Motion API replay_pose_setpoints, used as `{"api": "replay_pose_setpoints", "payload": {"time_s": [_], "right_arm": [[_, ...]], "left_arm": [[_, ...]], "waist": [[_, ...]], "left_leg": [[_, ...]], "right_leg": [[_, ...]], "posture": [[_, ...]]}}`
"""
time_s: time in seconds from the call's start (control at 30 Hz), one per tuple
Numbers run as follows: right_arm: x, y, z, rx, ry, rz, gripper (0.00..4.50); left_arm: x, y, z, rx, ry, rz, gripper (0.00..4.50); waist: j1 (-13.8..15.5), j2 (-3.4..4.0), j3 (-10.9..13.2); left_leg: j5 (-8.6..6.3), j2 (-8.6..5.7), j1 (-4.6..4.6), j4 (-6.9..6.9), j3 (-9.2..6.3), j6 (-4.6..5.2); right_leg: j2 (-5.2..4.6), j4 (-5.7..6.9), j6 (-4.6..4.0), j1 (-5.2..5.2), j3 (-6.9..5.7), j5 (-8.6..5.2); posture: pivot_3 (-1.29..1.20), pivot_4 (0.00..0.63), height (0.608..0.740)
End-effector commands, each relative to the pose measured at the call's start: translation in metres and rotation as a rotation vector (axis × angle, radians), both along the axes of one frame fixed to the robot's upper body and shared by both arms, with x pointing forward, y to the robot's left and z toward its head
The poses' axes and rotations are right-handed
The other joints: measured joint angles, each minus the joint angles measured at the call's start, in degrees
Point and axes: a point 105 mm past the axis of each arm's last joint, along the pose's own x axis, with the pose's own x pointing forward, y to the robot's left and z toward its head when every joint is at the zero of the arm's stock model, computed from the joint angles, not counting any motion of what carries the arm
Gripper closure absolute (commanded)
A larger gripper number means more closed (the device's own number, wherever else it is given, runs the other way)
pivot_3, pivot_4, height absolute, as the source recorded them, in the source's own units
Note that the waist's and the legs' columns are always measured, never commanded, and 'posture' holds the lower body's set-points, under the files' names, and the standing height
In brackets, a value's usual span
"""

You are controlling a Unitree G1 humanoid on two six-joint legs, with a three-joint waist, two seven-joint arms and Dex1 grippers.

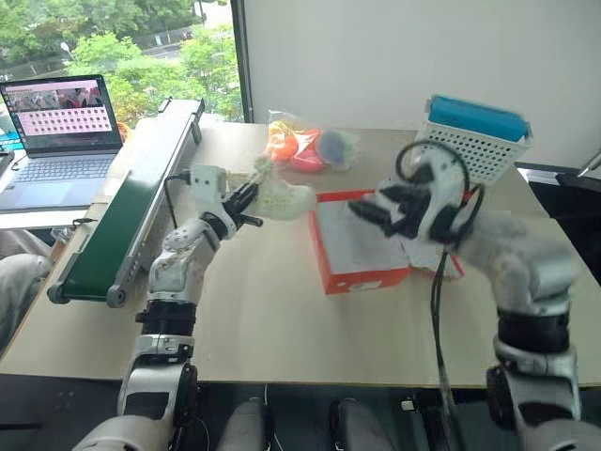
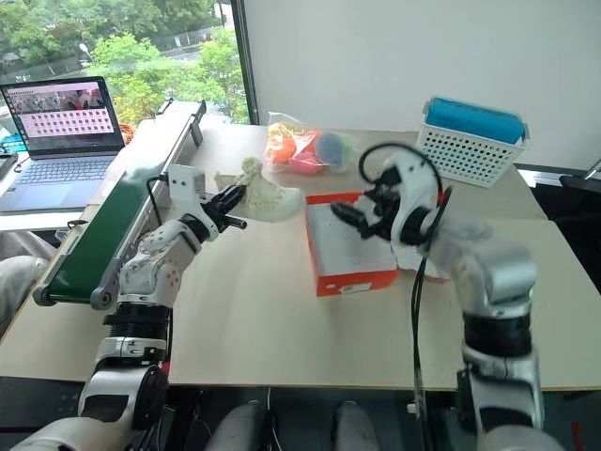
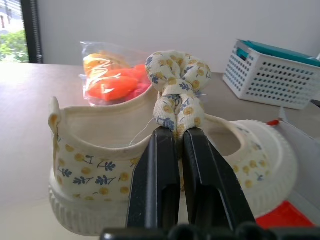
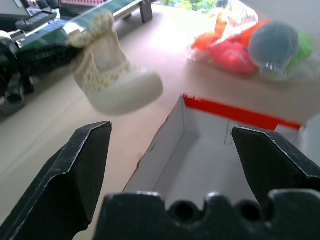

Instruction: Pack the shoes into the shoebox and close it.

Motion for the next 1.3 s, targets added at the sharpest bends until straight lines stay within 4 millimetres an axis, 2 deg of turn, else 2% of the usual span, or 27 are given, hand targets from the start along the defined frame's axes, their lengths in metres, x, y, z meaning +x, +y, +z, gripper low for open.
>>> {"api": "replay_pose_setpoints", "payload": {"time_s": [0.03,0.1,0.23,0.3,0.4,0.53,0.7,1.03,1.27,1.3], "right_arm": [[0.003,0.000,0.019,-0.027,0.000,0.069,0.00],[0.003,0.006,0.021,-0.012,0.104,0.144,0.00],[0.008,0.015,0.020,0.143,0.342,0.224,0.00],[0.006,0.018,0.008,0.183,0.458,0.270,0.00],[0.000,0.014,-0.005,0.179,0.534,0.310,0.00],[-0.004,-0.002,-0.014,0.170,0.586,0.307,0.00],[-0.011,-0.005,-0.016,0.169,0.619,0.344,0.00],[-0.022,0.011,-0.020,0.264,0.696,0.421,0.00],[-0.025,0.019,-0.011,0.402,0.727,0.465,0.00],[-0.026,0.020,-0.008,0.423,0.725,0.473,0.25]], "left_arm": [[-0.007,-0.024,0.032,0.009,-0.114,-0.115,4.49],[-0.013,-0.039,0.036,0.016,-0.127,-0.206,4.49],[-0.032,-0.069,0.041,0.034,-0.132,-0.439,4.49],[-0.049,-0.084,0.047,0.051,-0.125,-0.601,4.49],[-0.059,-0.092,0.052,0.084,-0.125,-0.704,4.49],[-0.057,-0.092,0.055,0.116,-0.137,-0.722,4.49],[-0.059,-0.095,0.060,0.116,-0.149,-0.747,4.49],[-0.058,-0.102,0.062,0.111,-0.166,-0.750,4.49],[-0.055,-0.102,0.060,0.119,-0.170,-0.738,4.49],[-0.054,-0.102,0.060,0.125,-0.175,-0.734,4.50]], "waist": [[0.0,0.01,0.0],[0.0,0.02,0.0],[-0.1,0.03,0.0],[-0.1,0.03,0.0],[0.0,0.06,0.1],[0.0,0.17,0.1],[-0.2,0.18,0.1],[-0.2,0.19,0.1],[-0.1,0.20,0.1],[0.0,0.20,0.1]], "left_leg": [[0.00,-0.01,-0.01,0.00,0.03,0.01],[-0.01,-0.03,-0.02,0.01,0.08,0.03],[-0.02,0.01,-0.01,0.04,0.09,0.05],[-0.02,0.03,0.00,0.04,0.08,0.04],[-0.02,0.02,-0.09,0.02,0.06,0.05],[-0.06,-0.05,-0.15,0.04,0.10,0.11],[-0.05,-0.02,-0.09,0.05,0.10,0.10],[-0.05,0.02,-0.09,0.04,0.09,0.09],[-0.05,0.01,-0.11,0.05,0.08,0.09],[-0.05,0.01,-0.11,0.04,0.08,0.09]], "right_leg": [[-0.01,0.00,0.00,-0.01,0.03,0.00],[-0.04,-0.01,0.01,-0.01,0.07,0.00],[-0.04,-0.06,0.00,-0.04,0.08,0.00],[-0.02,-0.05,0.00,-0.03,0.08,0.00],[-0.03,0.00,0.00,-0.04,0.05,0.00],[-0.09,-0.03,0.03,-0.09,0.11,0.02],[-0.07,-0.07,0.03,-0.08,0.12,0.02],[-0.05,-0.03,0.03,-0.10,0.14,0.02],[-0.08,0.00,0.03,-0.10,0.13,0.02],[-0.08,0.00,0.03,-0.10,0.12,0.02]], "posture": [[0.00,0.150,0.705],[0.00,0.150,0.705],[0.00,0.150,0.705],[0.00,0.150,0.705],[0.00,0.150,0.705],[0.00,0.150,0.705],[0.00,0.150,0.705],[0.00,0.150,0.705],[0.00,0.150,0.705],[0.00,0.150,0.705]]}}
